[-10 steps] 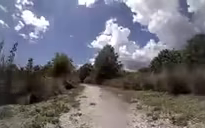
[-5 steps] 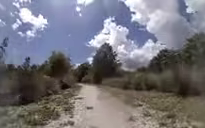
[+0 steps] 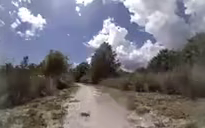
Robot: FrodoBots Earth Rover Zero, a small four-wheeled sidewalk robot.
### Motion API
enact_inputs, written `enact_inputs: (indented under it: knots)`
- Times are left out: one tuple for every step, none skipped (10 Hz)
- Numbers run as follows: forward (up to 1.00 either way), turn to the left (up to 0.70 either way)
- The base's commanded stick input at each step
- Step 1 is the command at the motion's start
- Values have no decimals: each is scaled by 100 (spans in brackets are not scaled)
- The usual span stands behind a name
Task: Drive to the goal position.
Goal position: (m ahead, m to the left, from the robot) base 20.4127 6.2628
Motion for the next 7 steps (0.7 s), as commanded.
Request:
enact_inputs:
  knots:
    - [70,0]
    - [70,0]
    - [70,0]
    - [70,0]
    - [70,0]
    - [70,0]
    - [70,0]
